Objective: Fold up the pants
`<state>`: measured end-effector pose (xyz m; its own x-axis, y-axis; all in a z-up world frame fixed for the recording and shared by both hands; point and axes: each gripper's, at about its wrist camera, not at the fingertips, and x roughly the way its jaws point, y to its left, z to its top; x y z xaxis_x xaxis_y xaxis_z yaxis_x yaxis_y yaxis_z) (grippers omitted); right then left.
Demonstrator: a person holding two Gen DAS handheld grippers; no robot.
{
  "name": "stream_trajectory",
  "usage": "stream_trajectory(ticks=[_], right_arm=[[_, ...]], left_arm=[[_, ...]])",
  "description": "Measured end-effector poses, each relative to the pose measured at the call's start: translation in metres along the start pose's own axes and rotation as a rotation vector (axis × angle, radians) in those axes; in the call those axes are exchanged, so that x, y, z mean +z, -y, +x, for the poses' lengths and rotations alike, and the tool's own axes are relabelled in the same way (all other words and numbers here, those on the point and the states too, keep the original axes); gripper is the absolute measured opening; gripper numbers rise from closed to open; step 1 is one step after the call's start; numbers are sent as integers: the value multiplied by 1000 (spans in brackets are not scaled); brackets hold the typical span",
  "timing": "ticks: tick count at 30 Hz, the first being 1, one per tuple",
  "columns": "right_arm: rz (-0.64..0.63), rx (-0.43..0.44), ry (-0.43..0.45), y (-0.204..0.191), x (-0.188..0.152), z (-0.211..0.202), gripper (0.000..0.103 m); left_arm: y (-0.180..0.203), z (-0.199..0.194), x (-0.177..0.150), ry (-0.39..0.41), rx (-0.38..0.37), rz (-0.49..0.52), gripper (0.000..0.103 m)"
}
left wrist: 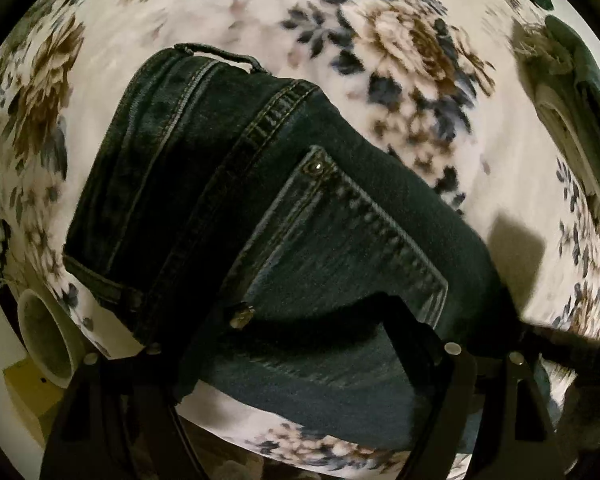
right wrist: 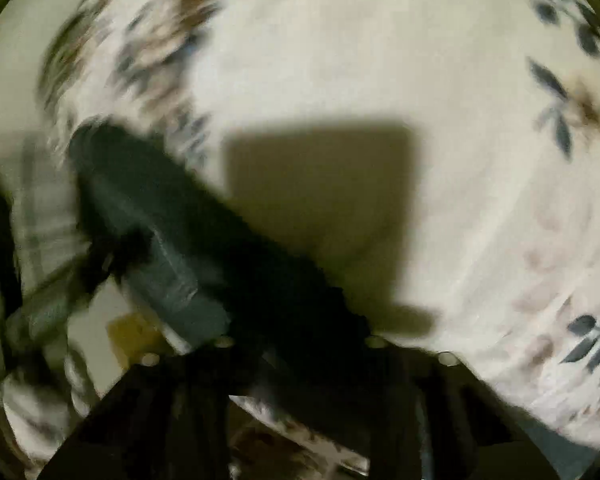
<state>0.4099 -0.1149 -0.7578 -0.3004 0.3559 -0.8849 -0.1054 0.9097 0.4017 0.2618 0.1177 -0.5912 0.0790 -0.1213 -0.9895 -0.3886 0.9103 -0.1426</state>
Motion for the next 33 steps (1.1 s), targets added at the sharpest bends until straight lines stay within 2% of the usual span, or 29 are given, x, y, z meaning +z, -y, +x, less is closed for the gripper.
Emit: stream_trajectory(ticks=[4,5,7,9,11,14,18,21,23,24,27,28,30,31,33], right_arm=[[32,-13,27,7,-4,-12,30],[56,-18,35,9,-10,-20,39],[93,-1,66,11,-23,-33,50],[187,70,127,24,-47,-50,58],[292,151,182,37,-75,-63,59],[451,216,251,55,-123,-71,59],[675,266,243,64,-176,-45,59],[806,255,206,72,-202,-13,59],[888,261,197,85,-217,1,59],[923,267,203,92,-225,7,59],[998,263,249,109,-237,13,59],[1014,256,272,114,-240,14,56],[1037,223,272,118,-240,17,35],[1056,211,268,119,-240,19,15],[1070,202,274,122,-245,19,7]], left_arm=[[-5,-9,-3,-9,-11,-8,81],[-9,-14,-5,-3,-20,-18,81],[-21,-26,-7,15,-27,-37,81],[-41,-38,-10,39,-29,-82,81],[-67,-43,-12,45,-28,-164,81],[-114,-36,-17,31,-36,-344,81],[-150,-8,-20,-19,-102,-502,81],[-157,6,-17,2,-156,-547,80],[-156,5,-13,49,-190,-546,57],[-153,2,-11,73,-202,-531,37],[-144,-3,-5,106,-173,-491,32],[-146,-3,-6,111,-172,-494,31],[-148,-5,-6,120,-179,-488,29],[-150,-7,-8,126,-181,-479,27],[-152,-13,-14,130,-178,-460,22]])
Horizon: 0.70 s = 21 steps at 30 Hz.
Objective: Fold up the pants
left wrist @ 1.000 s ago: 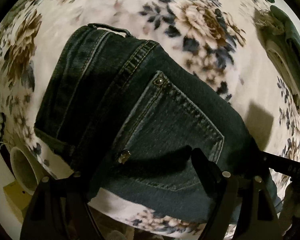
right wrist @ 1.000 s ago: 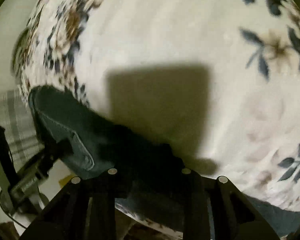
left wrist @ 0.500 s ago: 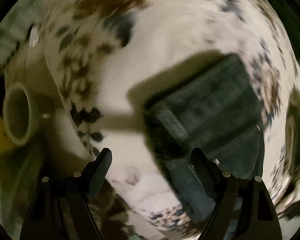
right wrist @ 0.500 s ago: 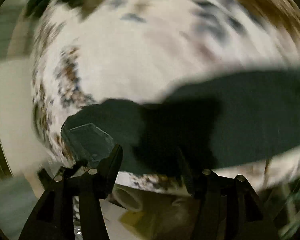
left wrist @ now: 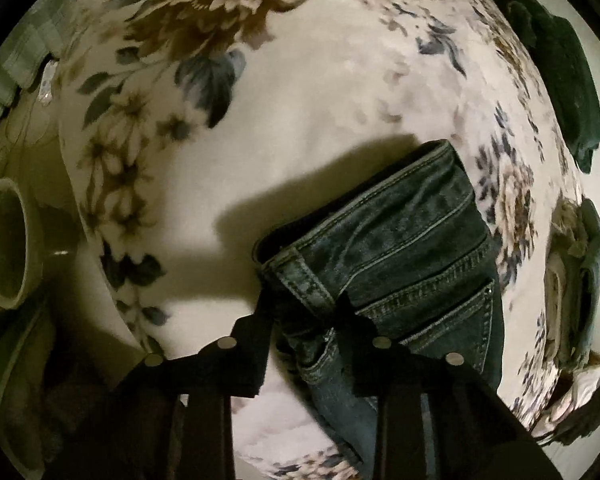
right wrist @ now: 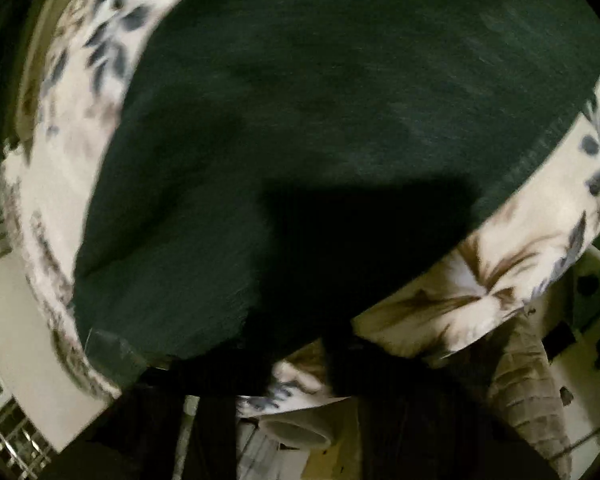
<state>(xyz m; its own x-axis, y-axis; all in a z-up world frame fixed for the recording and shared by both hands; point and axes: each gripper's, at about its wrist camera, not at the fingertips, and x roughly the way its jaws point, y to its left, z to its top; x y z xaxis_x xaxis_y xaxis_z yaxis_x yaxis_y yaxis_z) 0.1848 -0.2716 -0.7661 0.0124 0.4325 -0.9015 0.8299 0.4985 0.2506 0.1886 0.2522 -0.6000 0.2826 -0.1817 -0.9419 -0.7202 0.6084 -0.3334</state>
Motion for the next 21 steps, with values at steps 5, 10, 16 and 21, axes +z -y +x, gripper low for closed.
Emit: stream_trajectory(ticks=[5,10,16,21], right_arm=[[-61,-69,9,-3,-21,-10,4],[-113,-108,-51,-16,-18,6,6],[-176,7,-77,-37,-6,-36,55],[-174,45,-2,-62,24,-76,64]], left_arm=[[-1,-1,3,-5,8,46,16],[-4,0,2,-30,16,29,21],[18,-35,-8,-51,29,83,33],[53,-43,-5,-6,41,163,79]])
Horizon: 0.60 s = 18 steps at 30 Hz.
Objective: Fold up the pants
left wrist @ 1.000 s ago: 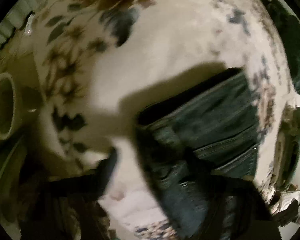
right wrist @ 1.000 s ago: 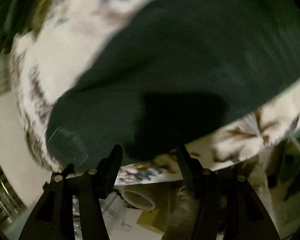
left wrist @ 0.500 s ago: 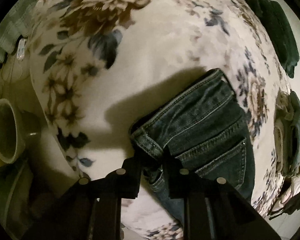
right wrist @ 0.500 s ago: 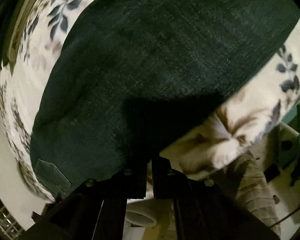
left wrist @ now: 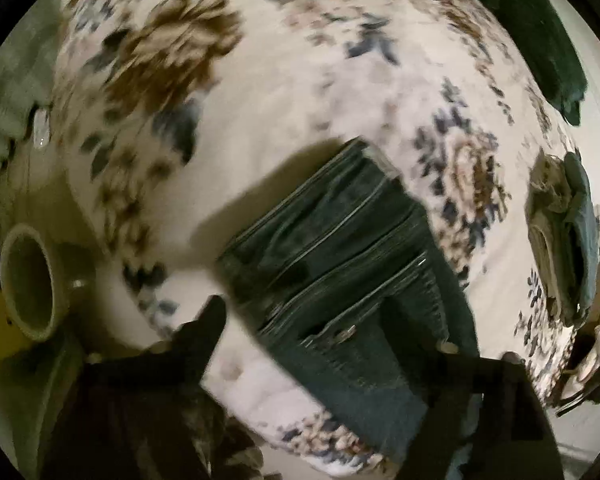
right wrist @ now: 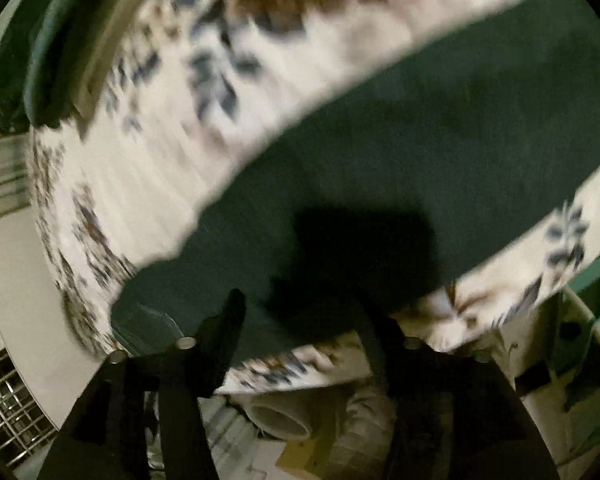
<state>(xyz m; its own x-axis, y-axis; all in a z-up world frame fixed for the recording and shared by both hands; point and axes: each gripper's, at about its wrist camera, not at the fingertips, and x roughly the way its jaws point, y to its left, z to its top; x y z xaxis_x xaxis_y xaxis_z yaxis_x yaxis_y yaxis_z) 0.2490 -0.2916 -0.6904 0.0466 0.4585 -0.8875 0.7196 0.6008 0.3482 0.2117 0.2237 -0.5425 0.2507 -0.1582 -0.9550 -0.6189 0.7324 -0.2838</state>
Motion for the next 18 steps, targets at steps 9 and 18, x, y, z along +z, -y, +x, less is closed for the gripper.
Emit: stream_trajectory(ticks=[9,18], right_arm=[[122,-134,-20,-17,75,42,53],[88,-29,-27,0,75,24,46]], left_arm=[[54,28,5,-46,-38,89,79],[96,22,-38,-72,2,257,79]])
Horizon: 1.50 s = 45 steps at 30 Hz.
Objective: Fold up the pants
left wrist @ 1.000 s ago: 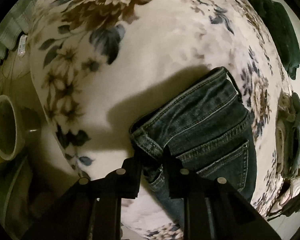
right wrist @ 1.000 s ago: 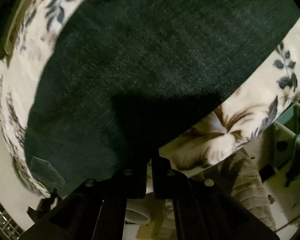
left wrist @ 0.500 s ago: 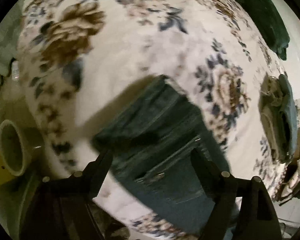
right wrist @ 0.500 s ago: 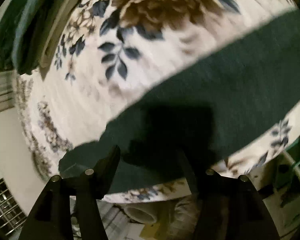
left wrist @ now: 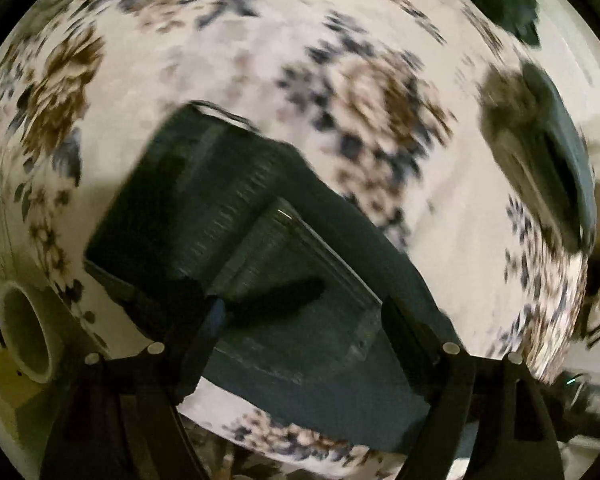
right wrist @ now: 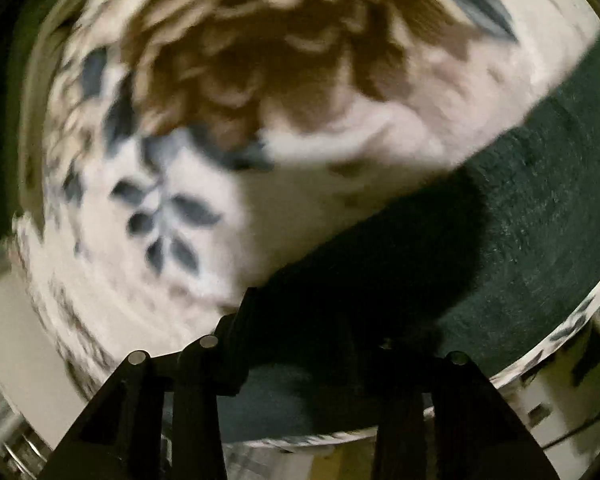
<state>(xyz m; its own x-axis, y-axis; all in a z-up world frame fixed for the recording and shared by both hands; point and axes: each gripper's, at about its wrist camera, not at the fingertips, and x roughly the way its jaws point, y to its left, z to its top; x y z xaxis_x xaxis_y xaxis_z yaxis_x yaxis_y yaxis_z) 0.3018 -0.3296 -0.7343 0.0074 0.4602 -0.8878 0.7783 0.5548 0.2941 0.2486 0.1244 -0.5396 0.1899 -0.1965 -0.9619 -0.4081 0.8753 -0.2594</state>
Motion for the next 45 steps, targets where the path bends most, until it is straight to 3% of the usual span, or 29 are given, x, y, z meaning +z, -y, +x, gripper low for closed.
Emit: stream_trajectory(ticks=[2,3,6,10,13,16,20,21,24,30,31,32,34,35,39,42,45], right_arm=[[-42,71,45,10,-13,-23,70],[-56,92,75,22,-17,-36,76],[-53,76,192,71,-27,-71,77],[92,91,357,198,-15,-119,77],[217,170,462,297,12,-155,77],[305,281,557,370,42,-177,77],[333,364,586,431,90,-180,76],[335,371,582,441,99,-179,76],[309,493,613,450,116,-175,76],[292,640,663,450,144,-166,74],[296,648,664,449,148,-166,65],[303,655,654,450,151,-163,42],[323,624,649,454,154,-161,18],[322,607,657,453,152,-163,14],[332,576,691,450,132,-181,11],[319,519,722,432,111,-205,10],[282,442,749,408,88,-228,10]], left_arm=[[22,2,-10,-13,-6,63,79],[36,5,-17,-30,-26,99,79],[81,18,-42,-75,-12,206,79],[145,42,-87,-137,-19,351,80],[193,64,-128,-178,-9,457,80],[233,91,-167,-215,5,557,80],[248,128,-188,-230,80,562,81],[249,131,-188,-222,82,553,86],[253,136,-188,-224,73,526,101],[270,150,-194,-194,160,500,103],[271,150,-196,-183,170,496,103],[271,149,-198,-170,172,494,103],[277,152,-200,-171,179,489,103],[278,151,-201,-174,180,492,103],[288,147,-202,-178,187,504,103],[289,131,-208,-134,235,551,103],[297,113,-212,-95,233,593,103]])
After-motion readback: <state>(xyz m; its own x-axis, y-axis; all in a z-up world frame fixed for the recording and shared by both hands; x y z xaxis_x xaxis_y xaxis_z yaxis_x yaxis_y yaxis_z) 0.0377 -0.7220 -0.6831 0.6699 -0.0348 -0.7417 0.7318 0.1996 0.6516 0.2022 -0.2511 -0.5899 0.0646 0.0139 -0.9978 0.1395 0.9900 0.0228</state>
